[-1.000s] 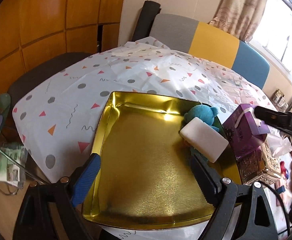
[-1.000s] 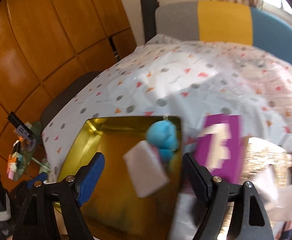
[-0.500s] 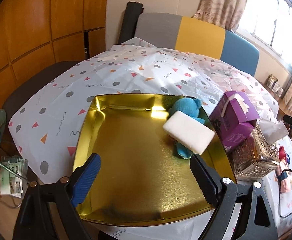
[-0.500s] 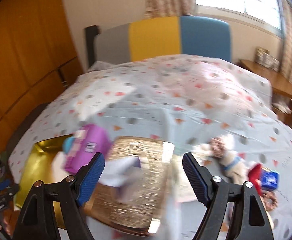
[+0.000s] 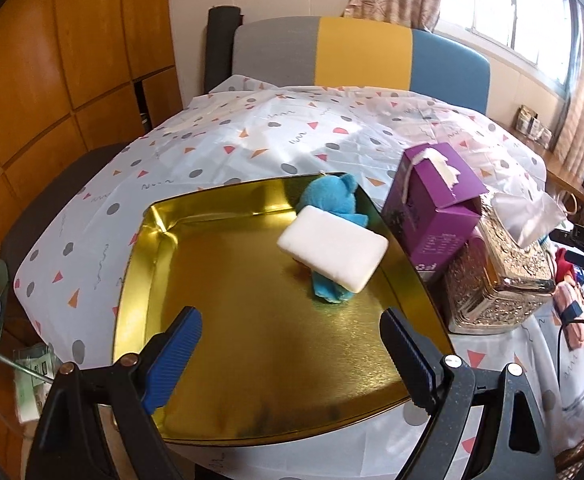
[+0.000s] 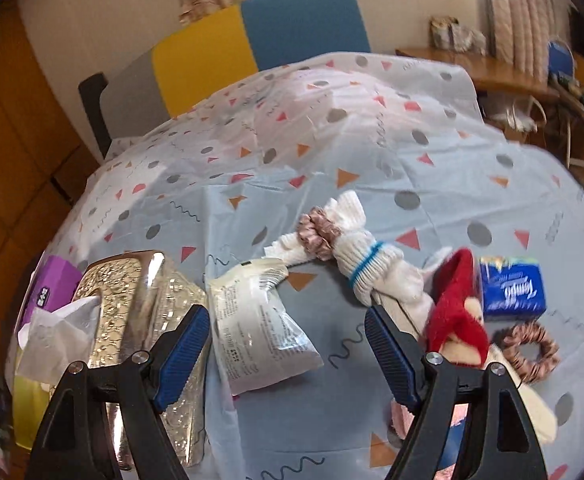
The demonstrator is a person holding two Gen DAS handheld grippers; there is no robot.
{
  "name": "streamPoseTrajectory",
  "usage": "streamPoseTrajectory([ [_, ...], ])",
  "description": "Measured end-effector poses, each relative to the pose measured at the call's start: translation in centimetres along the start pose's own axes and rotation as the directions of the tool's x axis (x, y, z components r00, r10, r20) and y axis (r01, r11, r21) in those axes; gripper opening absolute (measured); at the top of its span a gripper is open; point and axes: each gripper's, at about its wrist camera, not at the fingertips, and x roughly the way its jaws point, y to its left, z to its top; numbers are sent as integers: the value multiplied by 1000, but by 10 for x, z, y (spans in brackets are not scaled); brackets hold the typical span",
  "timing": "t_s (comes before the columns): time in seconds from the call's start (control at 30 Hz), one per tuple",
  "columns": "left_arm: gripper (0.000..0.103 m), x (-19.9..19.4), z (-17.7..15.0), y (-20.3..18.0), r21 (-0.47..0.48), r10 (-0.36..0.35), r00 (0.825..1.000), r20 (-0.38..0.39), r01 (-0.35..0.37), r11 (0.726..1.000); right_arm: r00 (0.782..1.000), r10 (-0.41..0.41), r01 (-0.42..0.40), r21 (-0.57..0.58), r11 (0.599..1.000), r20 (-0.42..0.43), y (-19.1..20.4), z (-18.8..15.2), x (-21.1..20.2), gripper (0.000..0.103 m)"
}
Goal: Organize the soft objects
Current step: 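Move the right gripper back and grasp the clear printed plastic packet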
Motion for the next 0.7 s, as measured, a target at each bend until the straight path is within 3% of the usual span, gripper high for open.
streamPoseTrajectory([
  [0.23, 91, 8, -5, -17, 27, -19, 1000, -21, 20, 999, 997, 48, -41, 126, 991, -54, -19, 1, 10, 79],
  [0.37, 91, 12, -8, -21, 37, -27, 999, -37, 28, 999, 995, 54, -47, 83, 995, -79, -9, -1, 15, 75],
  [0.57, 91, 16, -10, -22, 29, -47, 998, -48, 49, 998, 992, -12, 7, -41, 999, -124, 8, -4, 35, 70],
  [0.7, 91, 19, -13, -23, 34, -55, 996, -64, 57, 998, 984, 5, -16, -61, 998, -177, 12, -3, 54, 71],
])
